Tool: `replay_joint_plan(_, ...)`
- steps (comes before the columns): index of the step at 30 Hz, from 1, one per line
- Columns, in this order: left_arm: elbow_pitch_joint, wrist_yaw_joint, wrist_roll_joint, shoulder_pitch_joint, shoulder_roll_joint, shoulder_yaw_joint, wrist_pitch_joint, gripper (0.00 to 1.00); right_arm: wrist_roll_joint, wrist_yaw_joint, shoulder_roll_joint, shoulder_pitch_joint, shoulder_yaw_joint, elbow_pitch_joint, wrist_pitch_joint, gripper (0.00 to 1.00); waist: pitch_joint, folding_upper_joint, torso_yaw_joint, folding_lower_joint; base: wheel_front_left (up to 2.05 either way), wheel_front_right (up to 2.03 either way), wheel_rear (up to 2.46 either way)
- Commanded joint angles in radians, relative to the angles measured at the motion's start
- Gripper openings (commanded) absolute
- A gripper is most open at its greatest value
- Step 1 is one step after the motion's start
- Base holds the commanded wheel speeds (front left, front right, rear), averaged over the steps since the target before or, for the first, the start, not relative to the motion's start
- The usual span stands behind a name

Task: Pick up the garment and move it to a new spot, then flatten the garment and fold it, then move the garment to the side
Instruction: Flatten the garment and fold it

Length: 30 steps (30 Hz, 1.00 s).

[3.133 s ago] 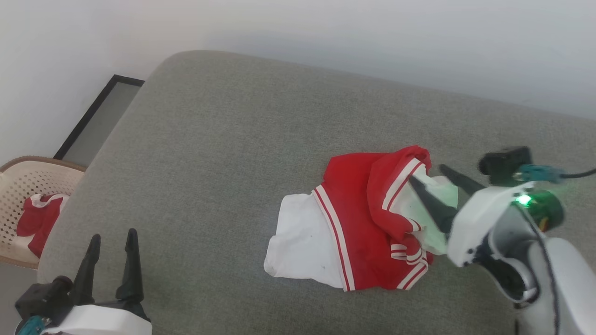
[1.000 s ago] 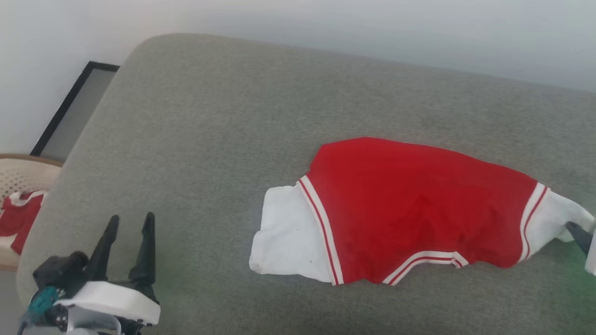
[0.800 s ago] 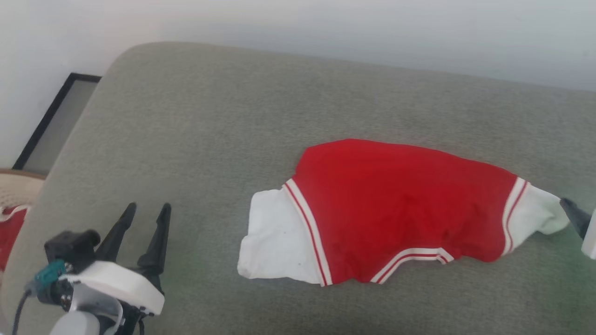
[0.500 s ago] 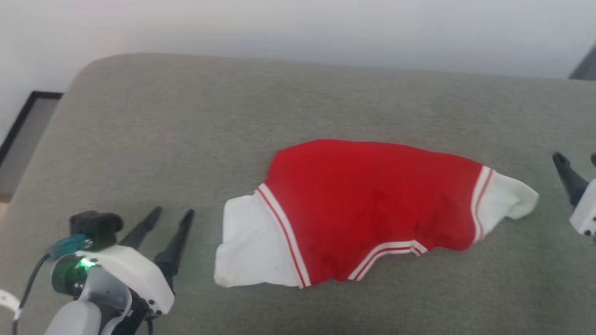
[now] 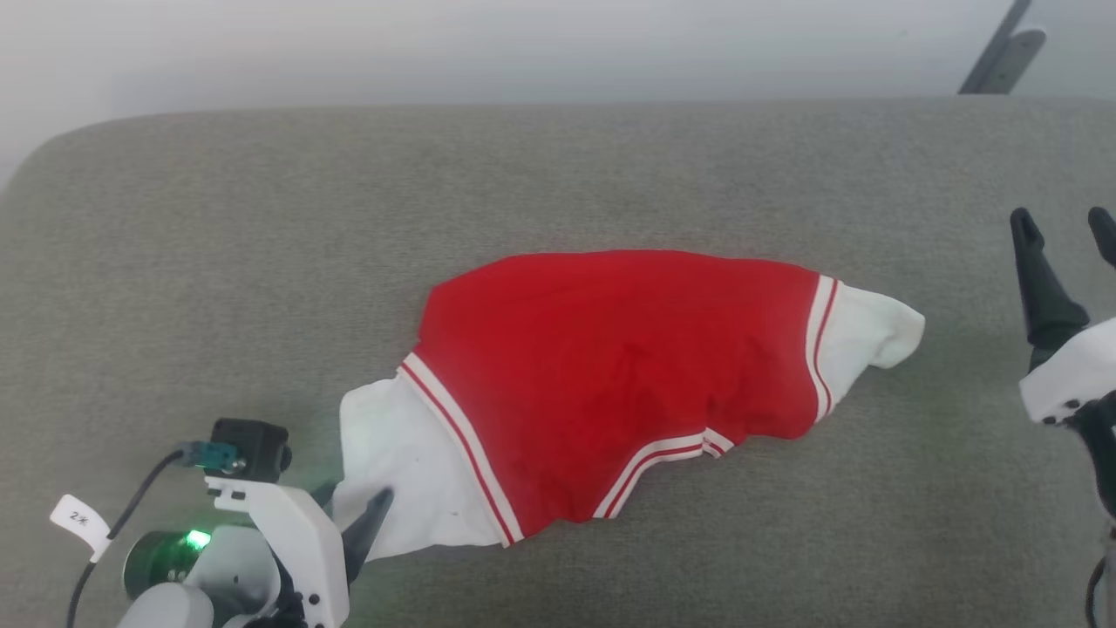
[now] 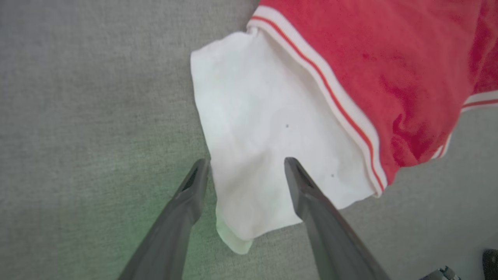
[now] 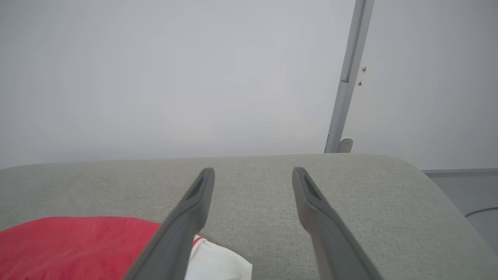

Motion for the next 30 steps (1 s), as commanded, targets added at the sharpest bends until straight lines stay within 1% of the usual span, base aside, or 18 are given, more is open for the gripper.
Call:
replay_joint_plan(1,0.008,0.016,0.007,0.009,0.005,-0.005,0.021,1.00,-0.011,-0.001,0.011,0.015,-0.002,-0.009,-0.016,1.00,0.007,0.0000,-0.013,0.0000,0.00,0.00,0.00)
replay_joint_plan(7,0.038,0.066,0.031,0.009,0.012,-0.033,0.103,1.00,-0.006,-0.001,0.054,0.052,0.003,-0.025,-0.030,1.00,0.017,0.0000,-0.033,0.0000,0.00,0.00,0.00)
replay_joint_plan(9,0.053,0.069,0.034,-0.001,0.010,-0.045,0.116,1.00,-0.006,-0.001,0.061,0.058,0.002,-0.031,-0.030,1.00,0.020,0.0000,-0.036,0.0000,0.00,0.00,0.00)
replay_joint_plan(10,0.063,0.062,0.033,-0.006,0.009,-0.056,0.131,0.87,-0.007,-0.001,0.063,0.061,0.001,-0.036,-0.031,1.00,0.022,0.0000,-0.037,0.0000,0.00,0.00,0.00)
replay_joint_plan(11,0.071,0.062,0.031,-0.011,0.007,-0.059,0.133,0.00,-0.004,-0.001,0.067,0.066,0.002,-0.039,-0.029,1.00,0.024,0.0000,-0.037,0.0000,0.00,0.00,0.00)
replay_joint_plan(14,0.095,0.058,0.047,-0.040,0.022,-0.065,0.144,0.00,-0.002,-0.001,0.068,0.074,0.001,-0.046,-0.031,1.00,0.027,0.0000,-0.038,0.0000,0.00,0.00,0.00)
replay_joint_plan(16,0.104,0.060,0.049,-0.062,0.035,-0.052,0.144,0.00,0.000,-0.001,0.069,0.076,-0.001,-0.048,-0.032,1.00,0.027,0.0000,-0.037,0.0000,0.00,0.00,0.00)
replay_joint_plan(21,0.124,0.057,0.060,-0.111,0.099,-0.018,0.154,0.00,0.002,-0.001,0.075,0.084,-0.008,-0.052,-0.037,1.00,0.023,0.0000,-0.037,0.0000,0.00,0.00,0.00)
replay_joint_plan(24,0.137,0.051,0.049,-0.135,0.134,0.004,0.161,0.00,0.004,-0.001,0.077,0.094,-0.010,-0.051,-0.039,1.00,0.020,0.0000,-0.037,0.0000,0.00,0.00,0.00)
replay_joint_plan(26,0.146,0.042,0.044,-0.147,0.160,0.015,0.173,0.00,0.004,-0.001,0.079,0.097,-0.009,-0.051,-0.039,1.00,0.019,0.0000,-0.038,0.0000,0.00,0.00,0.00)
replay_joint_plan(30,0.167,0.015,0.022,-0.171,0.188,0.022,0.199,0.00,0.011,-0.001,0.085,0.106,-0.009,-0.051,-0.034,1.00,0.018,0.0000,-0.035,0.0000,0.00,0.00,0.00)
